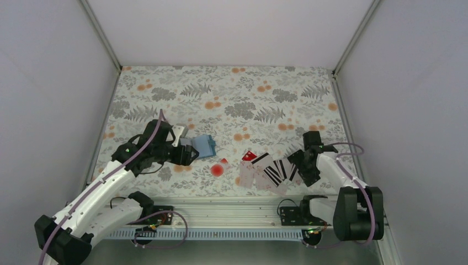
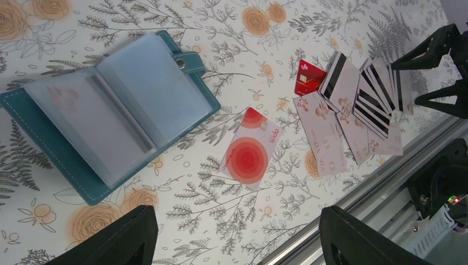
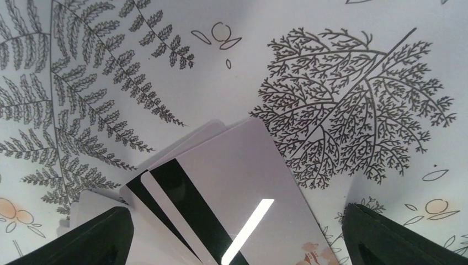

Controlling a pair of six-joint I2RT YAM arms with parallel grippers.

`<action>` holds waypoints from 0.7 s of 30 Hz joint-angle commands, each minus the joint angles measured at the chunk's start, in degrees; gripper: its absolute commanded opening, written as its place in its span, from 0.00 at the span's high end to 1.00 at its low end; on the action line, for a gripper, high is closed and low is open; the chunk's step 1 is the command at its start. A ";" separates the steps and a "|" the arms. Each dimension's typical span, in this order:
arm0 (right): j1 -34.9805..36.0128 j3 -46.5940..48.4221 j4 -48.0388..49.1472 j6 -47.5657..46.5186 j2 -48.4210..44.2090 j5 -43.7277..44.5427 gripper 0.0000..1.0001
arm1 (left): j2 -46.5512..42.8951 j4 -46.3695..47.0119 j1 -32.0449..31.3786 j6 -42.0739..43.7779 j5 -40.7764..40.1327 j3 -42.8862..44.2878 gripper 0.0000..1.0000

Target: Put the credit cards into the card holder

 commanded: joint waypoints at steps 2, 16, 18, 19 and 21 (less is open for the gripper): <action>-0.26 -2.09 3.90 -4.70 2.69 -3.37 0.08 | -1.29 0.14 1.02 -0.29 -1.21 -0.37 0.26; 1.28 0.38 3.90 -12.37 11.41 -6.11 0.33 | -1.71 0.58 5.15 0.73 0.81 -0.62 0.26; 1.97 0.39 4.29 -12.83 12.29 -5.92 0.33 | -1.72 0.60 5.68 0.90 1.16 -0.63 0.26; 2.36 0.43 4.49 -13.09 12.80 -5.81 0.32 | -1.75 0.65 5.92 0.98 1.35 -0.65 0.26; 3.20 0.60 5.00 -13.42 13.73 -6.21 0.31 | -1.71 0.69 6.28 1.08 1.53 -0.71 0.26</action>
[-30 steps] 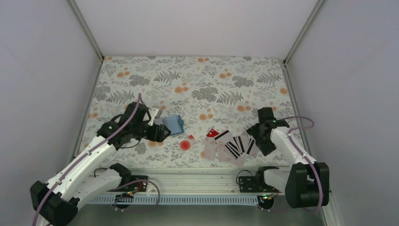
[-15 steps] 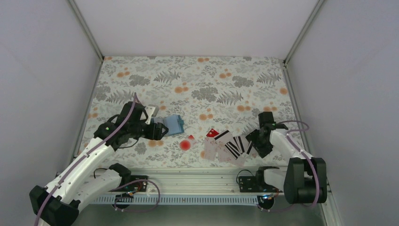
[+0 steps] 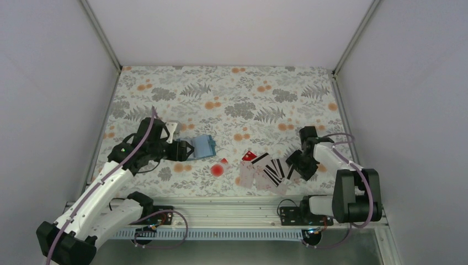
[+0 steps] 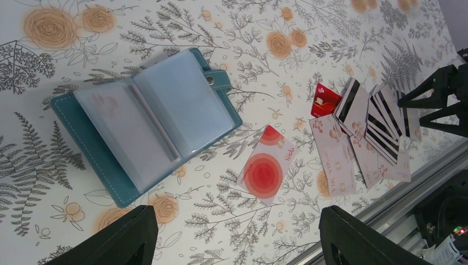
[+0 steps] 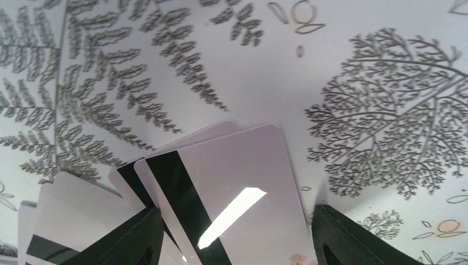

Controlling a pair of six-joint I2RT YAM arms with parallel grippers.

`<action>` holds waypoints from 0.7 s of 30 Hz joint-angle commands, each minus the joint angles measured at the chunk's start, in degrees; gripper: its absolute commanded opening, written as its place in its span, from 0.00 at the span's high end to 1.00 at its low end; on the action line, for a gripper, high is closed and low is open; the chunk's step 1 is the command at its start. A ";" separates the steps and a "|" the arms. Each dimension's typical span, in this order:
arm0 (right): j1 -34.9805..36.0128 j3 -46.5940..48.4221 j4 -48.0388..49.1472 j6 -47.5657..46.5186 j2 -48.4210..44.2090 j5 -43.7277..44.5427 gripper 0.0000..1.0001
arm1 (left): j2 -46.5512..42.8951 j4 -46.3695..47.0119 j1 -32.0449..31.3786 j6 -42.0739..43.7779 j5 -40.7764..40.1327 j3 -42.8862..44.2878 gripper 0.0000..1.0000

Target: Put the credit cards into the card holder

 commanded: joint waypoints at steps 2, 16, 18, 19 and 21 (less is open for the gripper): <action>2.89 -3.15 7.77 -2.15 5.65 -5.33 0.31 | -0.89 0.67 1.02 1.10 1.42 -0.71 0.26; 11.24 0.26 8.54 2.26 8.56 -6.57 0.47 | -0.83 0.76 2.12 1.38 2.04 -0.81 0.26; 11.42 0.42 7.73 1.75 7.92 -6.11 0.48 | -0.83 0.76 2.10 1.38 1.95 -0.81 0.26; 11.41 0.66 7.31 1.40 7.39 -6.01 0.49 | -0.87 0.76 2.14 1.38 1.95 -0.80 0.26; 11.41 1.24 6.09 0.54 6.43 -5.69 0.49 | -0.77 0.75 2.10 1.30 1.86 -0.76 0.26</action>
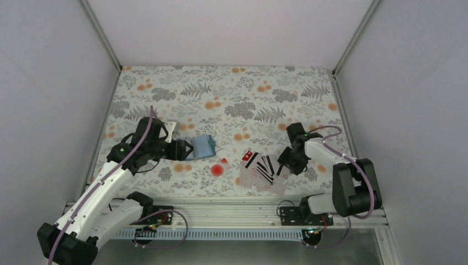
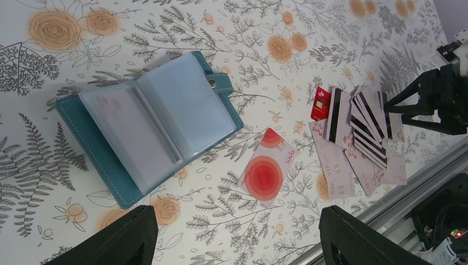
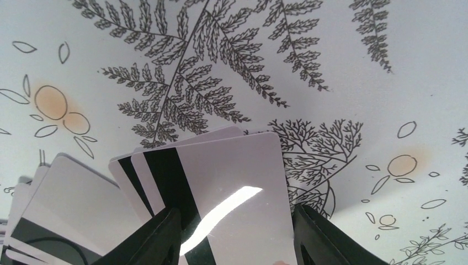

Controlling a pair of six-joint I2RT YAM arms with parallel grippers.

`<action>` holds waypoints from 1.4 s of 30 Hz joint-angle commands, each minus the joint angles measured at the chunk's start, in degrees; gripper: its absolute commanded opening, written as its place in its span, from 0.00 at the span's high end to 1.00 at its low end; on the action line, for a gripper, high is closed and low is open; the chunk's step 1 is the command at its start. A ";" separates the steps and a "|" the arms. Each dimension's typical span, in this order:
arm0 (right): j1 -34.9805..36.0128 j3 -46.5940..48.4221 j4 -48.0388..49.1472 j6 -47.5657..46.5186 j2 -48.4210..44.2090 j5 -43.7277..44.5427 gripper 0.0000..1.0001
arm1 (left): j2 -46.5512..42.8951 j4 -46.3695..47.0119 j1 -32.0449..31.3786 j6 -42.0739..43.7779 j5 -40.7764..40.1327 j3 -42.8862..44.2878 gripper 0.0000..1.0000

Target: Put the credit cards into the card holder

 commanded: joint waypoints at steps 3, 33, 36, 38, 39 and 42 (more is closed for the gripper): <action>1.43 -1.45 2.60 -2.16 0.25 -4.79 0.49 | -0.51 0.69 0.29 0.81 0.79 -0.85 0.26; 9.32 5.32 -1.23 -13.30 8.28 1.39 0.23 | -0.26 0.73 0.38 0.72 0.66 -0.87 0.26; 10.14 5.83 -1.42 -12.64 9.90 2.44 0.27 | -0.53 0.73 0.41 0.72 0.57 -0.89 0.26; 10.60 5.93 -1.19 -12.04 10.64 2.48 0.30 | -0.62 0.73 0.41 0.72 0.59 -0.80 0.26; 10.78 5.94 -0.92 -11.68 11.18 2.35 0.31 | -0.63 0.73 0.40 0.72 0.57 -0.81 0.26; 11.26 5.08 0.25 -10.93 11.84 1.41 0.35 | -0.80 0.66 0.43 0.73 0.57 -0.80 0.26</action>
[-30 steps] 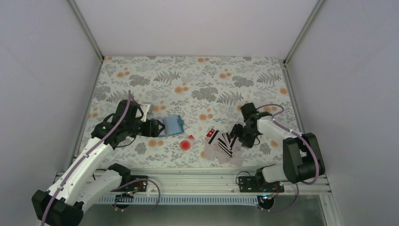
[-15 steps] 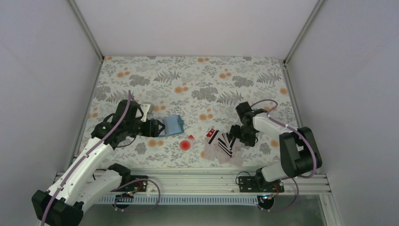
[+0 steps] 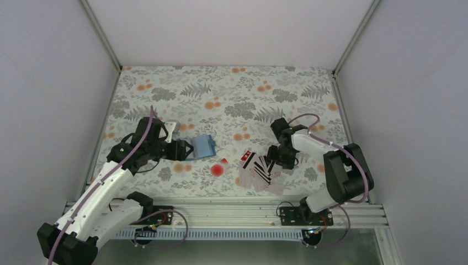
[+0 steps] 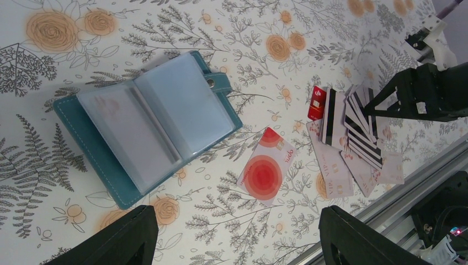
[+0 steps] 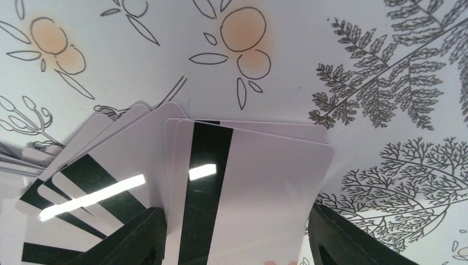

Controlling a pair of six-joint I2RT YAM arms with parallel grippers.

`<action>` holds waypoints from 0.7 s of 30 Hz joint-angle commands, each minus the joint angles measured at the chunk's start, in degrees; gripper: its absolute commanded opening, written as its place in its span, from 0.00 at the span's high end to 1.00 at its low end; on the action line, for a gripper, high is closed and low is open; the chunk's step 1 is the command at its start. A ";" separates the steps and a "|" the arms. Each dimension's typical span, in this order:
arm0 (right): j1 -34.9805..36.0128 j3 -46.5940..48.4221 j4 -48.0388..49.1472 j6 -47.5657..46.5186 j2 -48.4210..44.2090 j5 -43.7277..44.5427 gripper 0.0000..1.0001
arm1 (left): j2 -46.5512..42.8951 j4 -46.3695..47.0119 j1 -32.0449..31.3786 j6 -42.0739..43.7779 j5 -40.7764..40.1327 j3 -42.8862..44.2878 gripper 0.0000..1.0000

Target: Put the credit cards into the card holder

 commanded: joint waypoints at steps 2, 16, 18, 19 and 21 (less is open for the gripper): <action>1.87 -3.13 2.92 2.35 4.01 1.13 0.36 | -0.94 0.65 0.45 0.35 0.15 -0.81 0.26; 1.89 -0.21 0.32 1.20 -1.40 -2.70 0.47 | -0.57 0.73 0.44 0.79 0.96 -0.90 0.26; 2.09 -0.40 0.69 0.98 -1.56 -4.25 0.48 | -0.47 0.82 0.51 0.90 1.26 -0.96 0.26; 2.41 -0.38 0.90 0.86 -1.38 -5.17 0.48 | -0.34 0.82 0.45 0.92 1.33 -0.96 0.26; 3.64 -0.15 1.03 0.86 -1.18 -5.98 0.45 | -0.24 0.82 0.48 1.12 1.58 -0.98 0.26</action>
